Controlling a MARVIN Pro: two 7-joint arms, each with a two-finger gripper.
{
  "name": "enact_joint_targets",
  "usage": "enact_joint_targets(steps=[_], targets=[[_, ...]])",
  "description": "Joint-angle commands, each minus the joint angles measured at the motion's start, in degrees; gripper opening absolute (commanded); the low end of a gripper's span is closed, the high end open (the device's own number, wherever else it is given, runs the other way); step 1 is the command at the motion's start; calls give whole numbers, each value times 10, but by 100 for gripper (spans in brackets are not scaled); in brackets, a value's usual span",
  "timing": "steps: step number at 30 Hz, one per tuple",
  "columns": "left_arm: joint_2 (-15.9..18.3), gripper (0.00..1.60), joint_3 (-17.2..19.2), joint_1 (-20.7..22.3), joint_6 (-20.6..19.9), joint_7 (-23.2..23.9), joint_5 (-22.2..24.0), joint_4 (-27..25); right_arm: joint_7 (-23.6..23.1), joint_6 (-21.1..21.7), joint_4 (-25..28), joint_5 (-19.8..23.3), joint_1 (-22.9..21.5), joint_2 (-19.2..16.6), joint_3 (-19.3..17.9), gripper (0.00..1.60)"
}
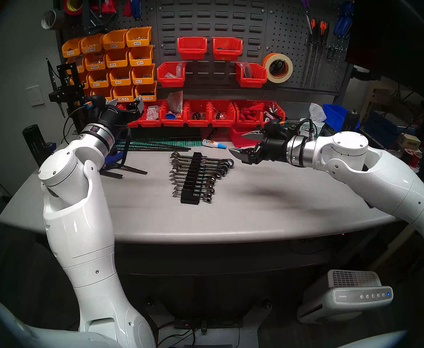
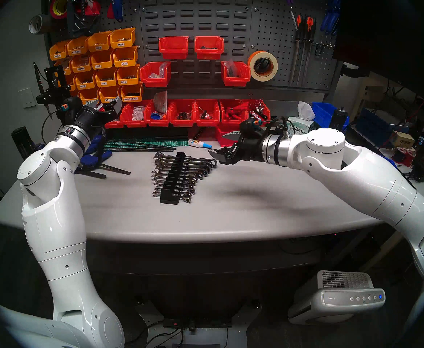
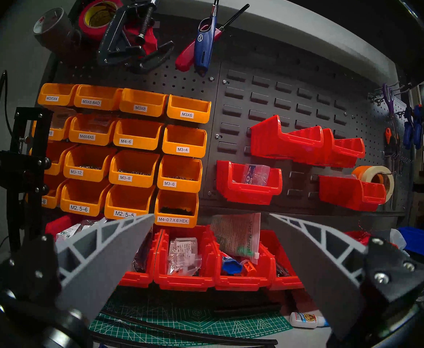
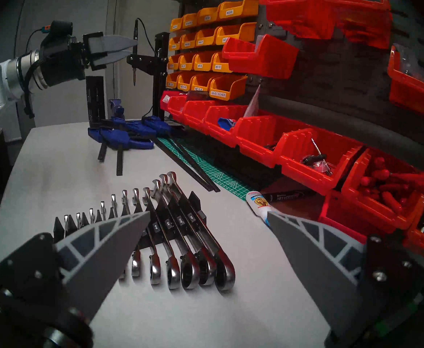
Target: Put the wrenches on the table into the correct slot in the case
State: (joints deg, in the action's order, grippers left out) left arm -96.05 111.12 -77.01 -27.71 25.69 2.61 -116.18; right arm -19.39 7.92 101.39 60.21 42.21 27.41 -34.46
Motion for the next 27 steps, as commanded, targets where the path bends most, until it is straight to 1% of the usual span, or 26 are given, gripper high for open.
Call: enact_joint_targets(steps=[1, 4, 5, 7, 9, 10, 11, 13, 14, 16, 17, 18, 19, 21, 23, 24, 25, 26, 27], targets=[[1, 160, -4, -3, 7, 7, 2, -22, 55, -69, 11, 14, 35, 7, -35, 160], [1, 160, -4, -6, 6, 9, 2, -25, 77, -89, 18, 19, 53, 10, -44, 160], [2, 160, -4, -7, 6, 10, 1, -26, 86, -108, 21, 24, 62, 11, -47, 160], [5, 160, -4, -8, 5, 13, 1, -26, 91, -106, 23, 31, 70, 12, -51, 160], [6, 160, -4, -10, 5, 16, 1, -29, 110, -136, 30, 31, 89, 15, -60, 160], [6, 160, -4, -11, 5, 17, 1, -29, 115, -135, 32, 31, 94, 16, -65, 160], [7, 160, -4, -11, 5, 18, 1, -30, 121, -150, 34, 30, 101, 17, -68, 160], [7, 160, -4, -12, 5, 18, 2, -30, 127, -153, 36, 29, 107, 19, -73, 160], [8, 160, -4, -13, 4, 20, 2, -31, 136, -168, 39, 27, 118, 21, -80, 160], [9, 160, -4, -13, 4, 20, 2, -31, 140, -175, 40, 25, 124, 23, -84, 160], [9, 160, -4, -14, 4, 21, 2, -32, 145, -188, 41, 23, 131, 24, -87, 160], [10, 160, -4, -14, 4, 21, 2, -32, 149, -213, 41, 20, 138, 25, -88, 160], [10, 160, -4, -15, 4, 22, 2, -33, 156, -213, 43, 15, 150, 29, -100, 160], [11, 160, -4, -15, 4, 23, 2, -33, 159, -217, 44, 12, 154, 31, -104, 160], [11, 160, -4, -15, 4, 24, 3, -34, 167, -249, 44, 0, 173, 37, -114, 160], [11, 160, -4, -15, 4, 24, 3, -34, 169, -243, 45, -4, 179, 40, -123, 160], [12, 160, -4, -16, 3, 25, 3, -34, 171, -256, 45, -8, 183, 42, -124, 160], [12, 160, -4, -16, 3, 25, 3, -34, 171, -256, 45, -8, 183, 42, -124, 160], [12, 160, -4, -16, 3, 25, 3, -34, 173, -269, 44, -14, 192, 45, -130, 160]])
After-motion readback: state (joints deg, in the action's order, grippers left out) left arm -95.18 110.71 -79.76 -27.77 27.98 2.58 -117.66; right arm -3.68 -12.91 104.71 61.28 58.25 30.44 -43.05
